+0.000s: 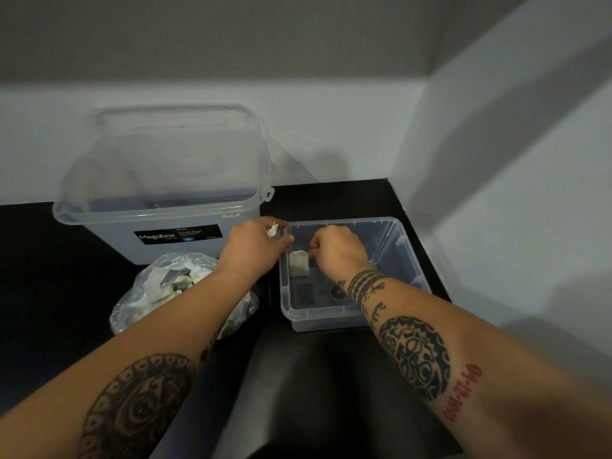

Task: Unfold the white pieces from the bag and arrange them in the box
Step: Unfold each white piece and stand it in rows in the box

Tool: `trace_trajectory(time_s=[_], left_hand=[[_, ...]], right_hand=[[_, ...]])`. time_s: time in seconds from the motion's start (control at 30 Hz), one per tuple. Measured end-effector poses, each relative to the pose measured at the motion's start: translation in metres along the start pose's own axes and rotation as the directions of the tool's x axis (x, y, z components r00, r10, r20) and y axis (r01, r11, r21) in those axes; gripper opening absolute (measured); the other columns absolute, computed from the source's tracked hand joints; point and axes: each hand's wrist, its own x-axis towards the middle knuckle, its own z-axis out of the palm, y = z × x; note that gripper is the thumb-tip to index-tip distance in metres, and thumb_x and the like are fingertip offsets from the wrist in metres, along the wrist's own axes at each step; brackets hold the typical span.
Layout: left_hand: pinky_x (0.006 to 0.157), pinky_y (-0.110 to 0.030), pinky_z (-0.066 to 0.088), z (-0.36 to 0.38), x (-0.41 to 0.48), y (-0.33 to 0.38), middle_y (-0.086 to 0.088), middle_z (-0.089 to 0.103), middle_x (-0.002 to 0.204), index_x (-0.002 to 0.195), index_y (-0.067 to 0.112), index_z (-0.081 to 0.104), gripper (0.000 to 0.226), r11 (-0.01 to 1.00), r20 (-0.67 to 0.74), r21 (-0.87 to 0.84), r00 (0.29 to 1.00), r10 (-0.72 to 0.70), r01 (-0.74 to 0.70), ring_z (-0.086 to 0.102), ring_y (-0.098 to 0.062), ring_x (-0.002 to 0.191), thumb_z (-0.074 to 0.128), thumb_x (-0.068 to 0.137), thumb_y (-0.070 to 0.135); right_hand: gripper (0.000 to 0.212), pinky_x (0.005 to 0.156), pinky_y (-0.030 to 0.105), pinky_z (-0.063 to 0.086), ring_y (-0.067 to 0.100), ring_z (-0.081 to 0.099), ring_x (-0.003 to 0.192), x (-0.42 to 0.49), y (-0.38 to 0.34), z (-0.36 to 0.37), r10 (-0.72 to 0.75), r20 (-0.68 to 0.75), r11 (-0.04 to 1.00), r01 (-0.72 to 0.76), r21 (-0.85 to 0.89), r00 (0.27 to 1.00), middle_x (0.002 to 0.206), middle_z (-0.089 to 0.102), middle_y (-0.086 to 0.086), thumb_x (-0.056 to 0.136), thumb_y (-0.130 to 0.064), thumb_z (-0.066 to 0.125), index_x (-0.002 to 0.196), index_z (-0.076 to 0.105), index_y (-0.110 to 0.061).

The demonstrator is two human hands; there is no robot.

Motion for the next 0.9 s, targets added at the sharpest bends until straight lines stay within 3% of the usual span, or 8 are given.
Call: trace_trajectory(time_s=[0.1,0.17,0.27,0.4,0.53,0.6,0.73,0.9], left_hand=[[0.066,-0.032,0.062,-0.005,-0.001,0.007,0.001,0.071,0.098,0.114,0.029,0.071,0.024,0.997,0.002,-0.067,1.000,-0.023,0.024,0.068,-0.014,0.082,0.072,0.093,0.039],[0.057,-0.030,0.058,-0.011,-0.002,0.016,-0.003,0.069,0.090,0.102,0.023,0.068,0.013,0.951,0.012,-0.289,0.994,-0.108,0.107,0.067,-0.016,0.076,0.069,0.095,0.035],[0.047,-0.026,0.047,-0.022,-0.007,0.031,-0.009,0.068,0.085,0.102,0.015,0.061,0.015,0.643,0.265,-0.688,0.942,-0.207,0.335,0.059,-0.017,0.060,0.056,0.100,0.029],[0.039,-0.021,0.039,-0.024,-0.013,0.042,-0.014,0.071,0.081,0.106,0.008,0.054,0.021,0.427,0.480,-0.765,0.869,-0.121,0.482,0.056,-0.021,0.054,0.040,0.098,0.021],[0.039,-0.022,0.042,-0.019,-0.018,0.045,-0.014,0.075,0.093,0.112,0.011,0.055,0.013,0.536,0.505,-0.717,0.862,-0.041,0.446,0.063,-0.020,0.057,0.047,0.105,0.019],[0.041,-0.023,0.044,-0.016,-0.019,0.044,-0.015,0.074,0.100,0.114,0.014,0.058,0.016,0.626,0.485,-0.677,0.874,-0.017,0.388,0.068,-0.020,0.065,0.054,0.105,0.027],[0.043,-0.024,0.046,-0.014,-0.021,0.042,-0.014,0.073,0.100,0.112,0.015,0.060,0.029,0.644,0.486,-0.665,0.874,-0.012,0.379,0.070,-0.024,0.071,0.064,0.098,0.040],[0.044,-0.026,0.044,-0.011,-0.024,0.039,-0.011,0.073,0.104,0.094,0.020,0.065,0.012,0.642,0.362,-0.712,0.932,-0.013,0.286,0.071,-0.026,0.070,0.073,0.093,0.028]], right_hand=[[0.013,0.090,0.041,0.057,0.019,0.067,0.098,-0.006,0.005,-0.015,-0.025,0.000,0.993,0.025,0.113,1.000,0.104,0.071,0.001,0.095,-0.026,0.067,0.107,0.073,-0.023],[0.010,0.088,0.039,0.058,0.015,0.067,0.093,-0.011,0.007,-0.024,-0.046,-0.029,0.962,0.052,0.269,0.999,0.098,0.070,-0.003,0.095,-0.025,0.068,0.104,0.071,-0.023],[0.009,0.086,0.037,0.060,0.011,0.068,0.088,-0.020,0.008,-0.034,-0.059,-0.108,0.827,0.109,0.552,0.992,0.097,0.070,-0.008,0.096,-0.021,0.067,0.101,0.070,-0.027],[0.016,0.081,0.027,0.057,0.007,0.066,0.086,-0.029,0.000,-0.043,-0.036,-0.221,0.649,0.191,0.736,0.975,0.100,0.070,-0.005,0.099,-0.016,0.063,0.107,0.068,-0.029],[0.012,0.058,0.016,0.049,0.007,0.068,0.081,-0.040,-0.006,-0.054,-0.044,-0.161,0.528,0.160,0.834,0.986,0.102,0.072,0.003,0.098,-0.025,0.065,0.107,0.070,-0.029],[0.014,0.059,0.012,0.048,0.004,0.070,0.085,-0.043,-0.004,-0.055,-0.096,-0.091,0.553,0.129,0.823,0.991,0.101,0.074,-0.002,0.094,-0.028,0.070,0.107,0.072,-0.027],[0.012,0.062,0.010,0.046,0.004,0.069,0.085,-0.043,-0.001,-0.052,-0.107,-0.071,0.670,0.125,0.732,0.992,0.095,0.075,-0.004,0.090,-0.024,0.076,0.101,0.074,-0.021],[0.005,0.064,0.017,0.050,0.004,0.064,0.080,-0.045,0.001,-0.050,-0.026,-0.124,0.550,0.118,0.827,0.992,0.089,0.071,-0.005,0.092,-0.019,0.073,0.092,0.070,-0.023]])
